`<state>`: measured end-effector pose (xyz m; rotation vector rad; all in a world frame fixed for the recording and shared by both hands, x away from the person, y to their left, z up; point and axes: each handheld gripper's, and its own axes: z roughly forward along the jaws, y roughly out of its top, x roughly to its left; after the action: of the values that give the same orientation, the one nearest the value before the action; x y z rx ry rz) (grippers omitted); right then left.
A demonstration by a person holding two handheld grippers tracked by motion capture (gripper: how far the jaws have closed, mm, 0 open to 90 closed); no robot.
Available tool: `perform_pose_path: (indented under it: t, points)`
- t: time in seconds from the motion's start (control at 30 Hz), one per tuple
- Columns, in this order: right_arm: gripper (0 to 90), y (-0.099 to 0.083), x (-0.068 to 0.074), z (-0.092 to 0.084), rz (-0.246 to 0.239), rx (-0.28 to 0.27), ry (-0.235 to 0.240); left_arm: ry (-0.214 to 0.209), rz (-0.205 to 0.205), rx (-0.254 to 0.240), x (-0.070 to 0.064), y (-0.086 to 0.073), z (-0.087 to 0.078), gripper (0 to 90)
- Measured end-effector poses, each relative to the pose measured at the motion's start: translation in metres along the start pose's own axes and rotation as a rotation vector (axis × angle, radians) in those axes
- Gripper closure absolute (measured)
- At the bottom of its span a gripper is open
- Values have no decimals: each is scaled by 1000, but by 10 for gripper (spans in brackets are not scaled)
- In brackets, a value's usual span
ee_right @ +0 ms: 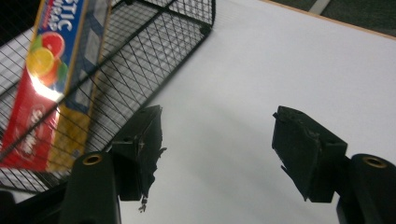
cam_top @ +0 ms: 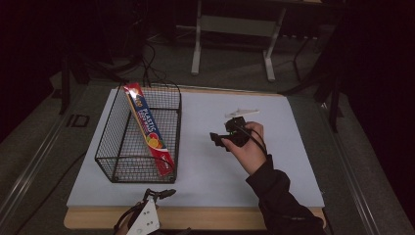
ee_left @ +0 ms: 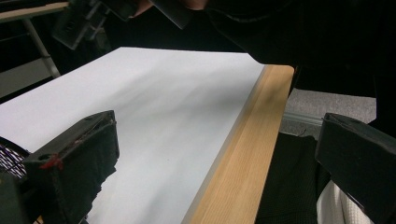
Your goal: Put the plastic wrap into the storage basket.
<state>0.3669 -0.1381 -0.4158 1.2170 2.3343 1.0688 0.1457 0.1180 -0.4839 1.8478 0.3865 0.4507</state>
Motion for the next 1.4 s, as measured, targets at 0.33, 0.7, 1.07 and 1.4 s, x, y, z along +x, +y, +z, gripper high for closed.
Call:
perform_pose_path:
  t: [0.33, 0.7, 1.07, 1.4]
  points:
    - [329, -32, -14, -10, -5, 0, -5, 3, 0, 3, 0, 0, 0, 1]
    - [316, -69, -21, -15, -12, 6, 12, -1, 3, 11, -1, 0, 2, 1]
    - [294, -107, -29, -16, -22, 1, 0, -2, 4, 12, -1, -1, 3, 1]
    - [254, -127, -38, -23, -35, -5, -26, -7, 2, 10, -1, 0, 3, 1]
